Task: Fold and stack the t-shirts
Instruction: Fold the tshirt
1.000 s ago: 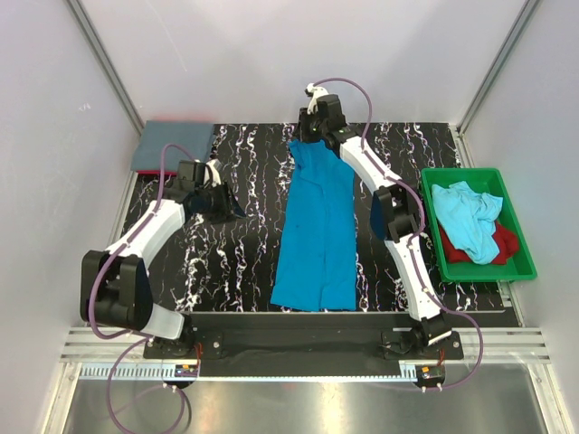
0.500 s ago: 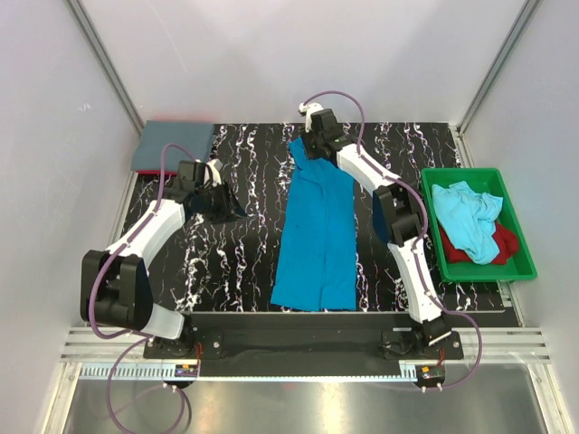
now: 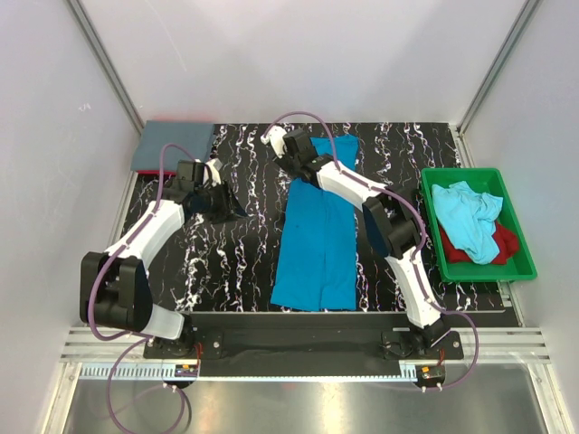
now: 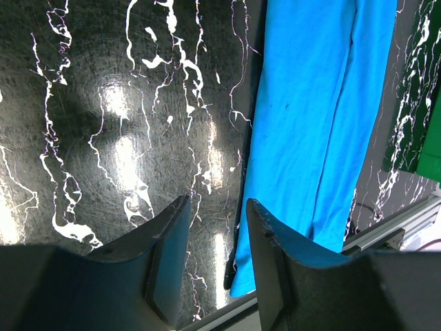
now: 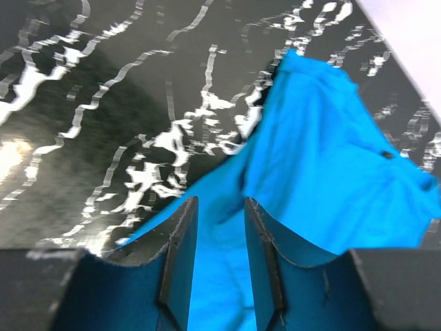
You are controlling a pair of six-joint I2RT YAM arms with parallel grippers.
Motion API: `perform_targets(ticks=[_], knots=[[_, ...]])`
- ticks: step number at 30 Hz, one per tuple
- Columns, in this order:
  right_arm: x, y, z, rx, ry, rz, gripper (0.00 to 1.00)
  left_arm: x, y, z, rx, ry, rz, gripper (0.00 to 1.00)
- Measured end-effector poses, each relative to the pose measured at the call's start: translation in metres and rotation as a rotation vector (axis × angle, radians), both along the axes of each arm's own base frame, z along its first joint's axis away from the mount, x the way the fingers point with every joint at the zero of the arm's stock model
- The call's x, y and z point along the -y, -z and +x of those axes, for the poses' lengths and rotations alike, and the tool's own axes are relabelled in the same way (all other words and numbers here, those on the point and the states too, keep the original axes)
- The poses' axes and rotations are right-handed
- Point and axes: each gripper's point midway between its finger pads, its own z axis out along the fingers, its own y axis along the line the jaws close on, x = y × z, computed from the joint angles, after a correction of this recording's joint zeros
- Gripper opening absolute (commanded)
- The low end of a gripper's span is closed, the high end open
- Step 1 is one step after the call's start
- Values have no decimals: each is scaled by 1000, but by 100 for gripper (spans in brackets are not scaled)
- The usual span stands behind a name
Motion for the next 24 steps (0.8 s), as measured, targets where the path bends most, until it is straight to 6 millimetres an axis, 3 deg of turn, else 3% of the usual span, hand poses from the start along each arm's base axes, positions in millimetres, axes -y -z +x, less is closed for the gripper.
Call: perform_targets(ticks=[8, 13, 24], knots=[[17, 5, 12, 61, 23, -115, 41, 0, -1, 0, -1, 0, -7, 43], [20, 17, 13, 54, 16, -151, 43, -1, -1, 0, -1, -1, -12, 43], [28, 22, 15, 69, 27, -212, 44, -1, -2, 1, 1, 1, -21, 43]])
